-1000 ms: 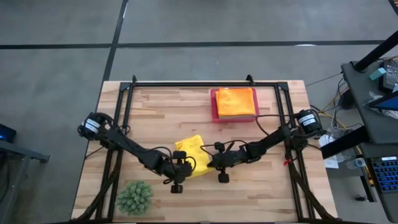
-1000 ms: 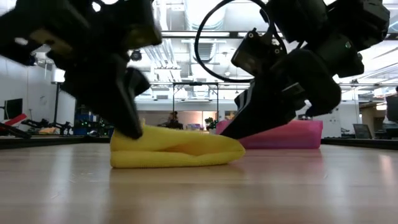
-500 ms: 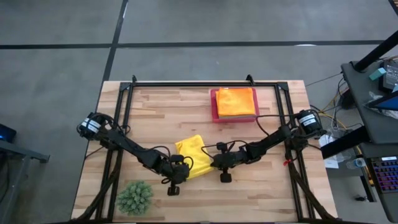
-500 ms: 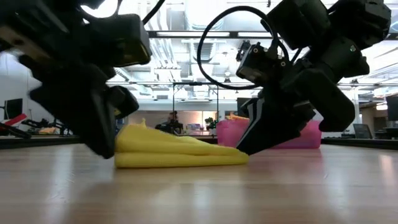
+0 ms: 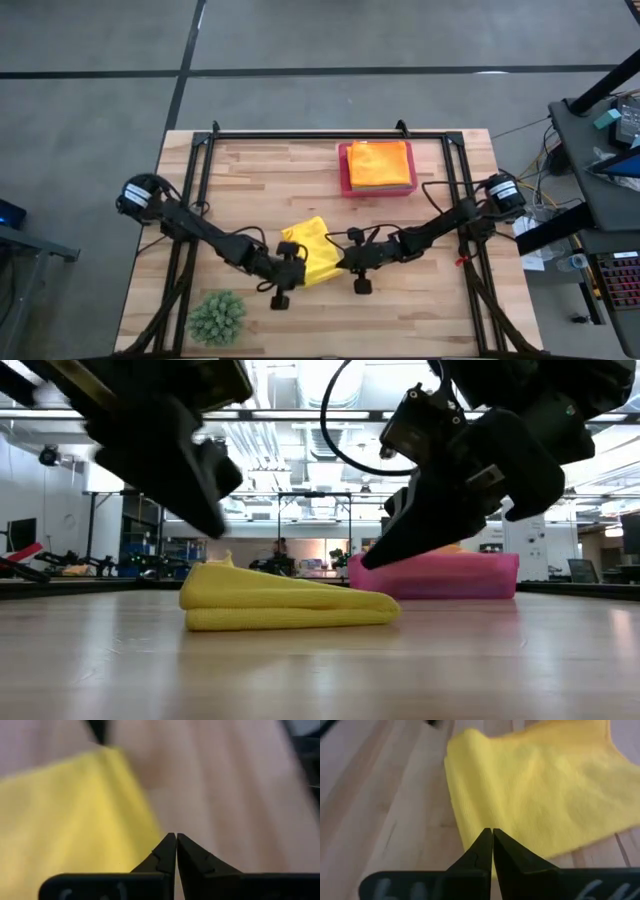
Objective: Fold microfiber towels
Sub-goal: Fold the yellow microfiber cloth
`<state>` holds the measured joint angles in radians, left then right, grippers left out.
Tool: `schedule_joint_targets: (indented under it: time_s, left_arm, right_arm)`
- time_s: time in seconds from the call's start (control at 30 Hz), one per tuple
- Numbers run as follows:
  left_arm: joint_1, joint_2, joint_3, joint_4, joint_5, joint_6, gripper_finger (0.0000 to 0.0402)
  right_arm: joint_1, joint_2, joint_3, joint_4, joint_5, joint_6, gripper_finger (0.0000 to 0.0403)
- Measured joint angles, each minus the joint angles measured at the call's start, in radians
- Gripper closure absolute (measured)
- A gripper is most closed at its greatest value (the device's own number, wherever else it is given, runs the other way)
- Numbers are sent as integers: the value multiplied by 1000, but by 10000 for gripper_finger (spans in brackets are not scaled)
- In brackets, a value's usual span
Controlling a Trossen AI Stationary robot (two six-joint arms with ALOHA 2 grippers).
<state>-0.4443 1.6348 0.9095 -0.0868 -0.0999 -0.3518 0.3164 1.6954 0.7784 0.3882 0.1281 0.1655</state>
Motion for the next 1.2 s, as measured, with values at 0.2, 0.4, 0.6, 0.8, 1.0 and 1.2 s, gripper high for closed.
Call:
schedule_joint_targets:
  time_s: [0.2,0.4,0.6,0.8,1.0,1.2]
  left_arm:
    - [24,6,-16,2,-203,69,402]
    - [64,13,-72,1,-248,70,402]
    - [95,32,-113,19,-248,70,402]
    - [116,33,-140,28,-248,62,402]
    - [127,56,-147,34,-250,61,401]
    - [128,17,-147,16,-245,76,402]
  right_arm:
    - [0,39,0,87,-6,-10,394]
    - [0,91,0,147,-12,-36,394]
    - [0,174,0,234,-107,-54,394]
    - [2,169,0,216,-181,-51,394]
    - [6,148,3,191,-185,-61,394]
    - [6,104,4,163,-180,-63,394]
